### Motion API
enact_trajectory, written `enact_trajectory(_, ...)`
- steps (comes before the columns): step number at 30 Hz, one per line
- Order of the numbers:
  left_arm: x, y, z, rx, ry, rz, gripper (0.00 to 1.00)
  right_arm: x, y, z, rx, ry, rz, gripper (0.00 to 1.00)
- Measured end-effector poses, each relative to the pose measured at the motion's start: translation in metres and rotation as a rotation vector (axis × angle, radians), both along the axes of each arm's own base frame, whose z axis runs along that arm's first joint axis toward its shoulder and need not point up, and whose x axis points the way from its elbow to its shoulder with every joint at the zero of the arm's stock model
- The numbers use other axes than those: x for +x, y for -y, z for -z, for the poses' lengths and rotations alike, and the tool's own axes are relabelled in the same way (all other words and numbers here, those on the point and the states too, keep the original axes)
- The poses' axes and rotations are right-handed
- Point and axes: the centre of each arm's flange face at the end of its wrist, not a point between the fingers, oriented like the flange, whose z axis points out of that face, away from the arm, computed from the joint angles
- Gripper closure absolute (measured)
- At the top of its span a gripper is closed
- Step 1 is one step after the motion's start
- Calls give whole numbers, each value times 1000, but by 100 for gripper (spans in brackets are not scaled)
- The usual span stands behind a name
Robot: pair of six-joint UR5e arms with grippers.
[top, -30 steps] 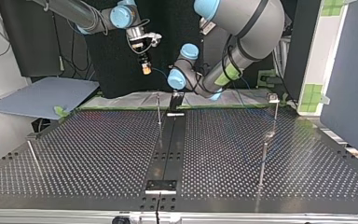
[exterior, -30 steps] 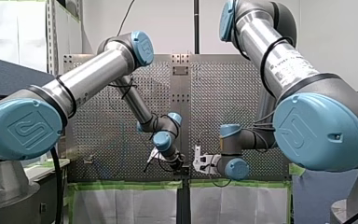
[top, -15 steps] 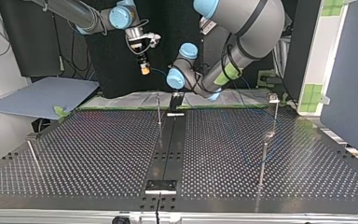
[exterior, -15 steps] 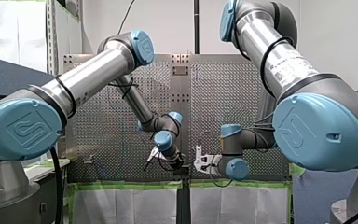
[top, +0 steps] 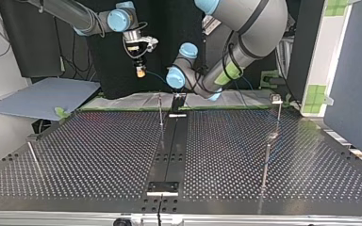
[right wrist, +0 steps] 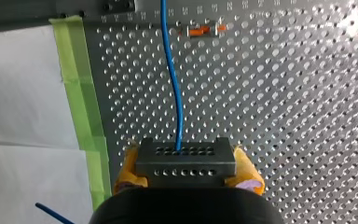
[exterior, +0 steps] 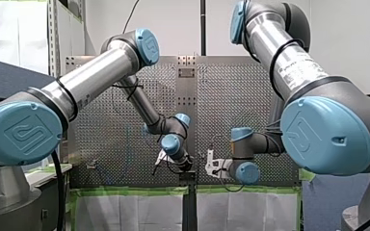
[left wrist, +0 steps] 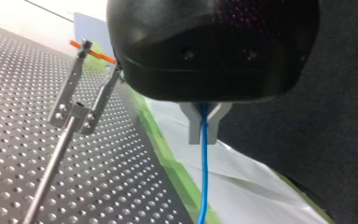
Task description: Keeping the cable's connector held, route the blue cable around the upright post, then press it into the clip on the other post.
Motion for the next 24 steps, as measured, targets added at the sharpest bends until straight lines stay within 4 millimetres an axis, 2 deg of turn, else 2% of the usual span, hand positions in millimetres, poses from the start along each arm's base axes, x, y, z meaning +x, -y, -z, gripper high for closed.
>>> enact_trajectory(12, 6, 9, -3, -73, 65, -34, 100, -14, 10, 2, 16, -9, 37, 100)
enact_trajectory(20, 11, 8, -5, -104, 92, -83, 100, -21, 10, 21, 51, -25, 50, 100)
enact_trajectory(24, 12, 9, -5, -115, 95, -86, 100, -21, 16, 24, 59, -31, 54, 100)
